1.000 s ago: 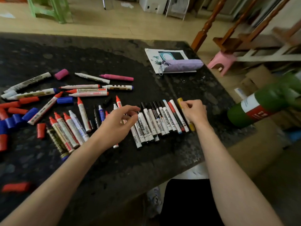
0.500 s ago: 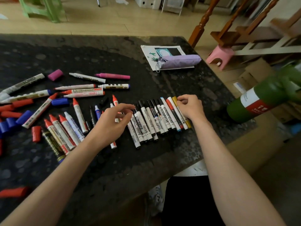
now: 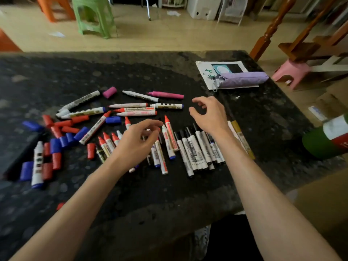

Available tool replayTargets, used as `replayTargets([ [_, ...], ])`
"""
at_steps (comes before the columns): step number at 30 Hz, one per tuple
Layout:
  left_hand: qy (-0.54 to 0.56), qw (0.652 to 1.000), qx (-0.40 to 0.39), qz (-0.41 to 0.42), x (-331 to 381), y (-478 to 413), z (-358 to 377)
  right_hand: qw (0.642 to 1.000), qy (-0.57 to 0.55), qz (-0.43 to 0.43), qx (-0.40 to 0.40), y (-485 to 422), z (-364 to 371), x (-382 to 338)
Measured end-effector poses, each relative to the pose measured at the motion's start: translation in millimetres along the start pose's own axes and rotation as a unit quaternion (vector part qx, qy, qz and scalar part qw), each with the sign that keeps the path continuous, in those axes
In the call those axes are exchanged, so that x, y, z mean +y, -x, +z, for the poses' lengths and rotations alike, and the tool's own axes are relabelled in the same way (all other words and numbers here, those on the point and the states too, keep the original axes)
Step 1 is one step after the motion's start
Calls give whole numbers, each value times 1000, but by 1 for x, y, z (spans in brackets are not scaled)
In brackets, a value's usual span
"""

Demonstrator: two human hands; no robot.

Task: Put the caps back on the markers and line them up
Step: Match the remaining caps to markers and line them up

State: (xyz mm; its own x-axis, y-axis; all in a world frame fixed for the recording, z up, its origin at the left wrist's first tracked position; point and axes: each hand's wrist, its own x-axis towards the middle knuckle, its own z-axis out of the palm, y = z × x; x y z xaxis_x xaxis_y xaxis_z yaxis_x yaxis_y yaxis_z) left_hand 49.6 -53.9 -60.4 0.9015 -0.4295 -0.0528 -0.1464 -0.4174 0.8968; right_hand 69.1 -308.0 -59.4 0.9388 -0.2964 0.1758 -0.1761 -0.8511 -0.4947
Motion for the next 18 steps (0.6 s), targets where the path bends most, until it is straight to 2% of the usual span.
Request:
replayTargets([
  [3,-5,1000,31,-5,-8,0,-20,998,-29,-49,-19,-7,21,-28],
  [8,5,995,95,-3,-19,3,-49,995,-38,-82,-50,-27,51,-54],
  [13,5,995,102,-21,-29,13,-74,995,38,-77,-58,-52,71,-66],
  [18,-3,992,126,-29,-38,19,-94,992,107,-32,-58,-72,84,-73],
])
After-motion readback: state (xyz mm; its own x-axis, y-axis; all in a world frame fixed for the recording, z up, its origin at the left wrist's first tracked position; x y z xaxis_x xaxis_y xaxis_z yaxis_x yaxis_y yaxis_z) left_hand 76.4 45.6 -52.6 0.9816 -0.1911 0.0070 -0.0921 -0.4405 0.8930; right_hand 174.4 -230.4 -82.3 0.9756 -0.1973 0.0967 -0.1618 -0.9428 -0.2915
